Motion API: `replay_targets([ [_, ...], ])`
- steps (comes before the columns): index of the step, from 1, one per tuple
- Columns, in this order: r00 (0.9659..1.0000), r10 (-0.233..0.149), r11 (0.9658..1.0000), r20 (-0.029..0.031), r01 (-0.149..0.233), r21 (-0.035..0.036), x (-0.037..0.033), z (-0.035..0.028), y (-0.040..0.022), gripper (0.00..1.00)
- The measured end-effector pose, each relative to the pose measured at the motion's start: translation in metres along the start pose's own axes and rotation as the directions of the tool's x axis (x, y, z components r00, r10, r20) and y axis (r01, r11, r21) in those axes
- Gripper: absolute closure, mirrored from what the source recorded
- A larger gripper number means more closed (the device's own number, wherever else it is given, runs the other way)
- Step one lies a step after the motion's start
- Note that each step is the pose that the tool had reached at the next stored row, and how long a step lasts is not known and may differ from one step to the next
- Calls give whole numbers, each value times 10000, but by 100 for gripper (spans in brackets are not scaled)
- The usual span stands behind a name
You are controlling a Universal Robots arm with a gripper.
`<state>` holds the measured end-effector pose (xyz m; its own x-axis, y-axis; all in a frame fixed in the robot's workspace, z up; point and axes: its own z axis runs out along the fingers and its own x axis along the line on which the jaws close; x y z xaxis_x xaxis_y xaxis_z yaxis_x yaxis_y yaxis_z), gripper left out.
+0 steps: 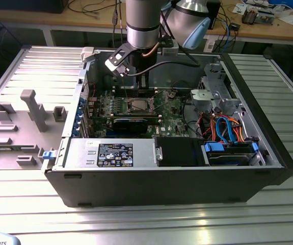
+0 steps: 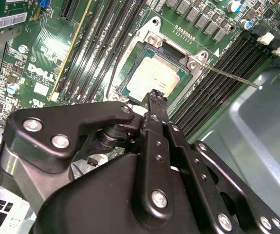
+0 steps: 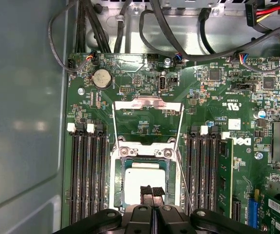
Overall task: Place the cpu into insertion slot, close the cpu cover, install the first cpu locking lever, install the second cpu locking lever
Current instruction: 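Close the cpu cover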
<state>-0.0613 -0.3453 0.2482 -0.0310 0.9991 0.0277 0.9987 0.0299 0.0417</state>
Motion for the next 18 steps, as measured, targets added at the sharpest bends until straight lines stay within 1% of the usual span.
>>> replay_targets([
  [5,10000,-1,10000,-1,1,0,0,0,5,89],
  [9,10000,-1,10000,0,1,1,-1,1,26,89],
  [18,10000,-1,10000,0,1,0,-1,1,30,89],
])
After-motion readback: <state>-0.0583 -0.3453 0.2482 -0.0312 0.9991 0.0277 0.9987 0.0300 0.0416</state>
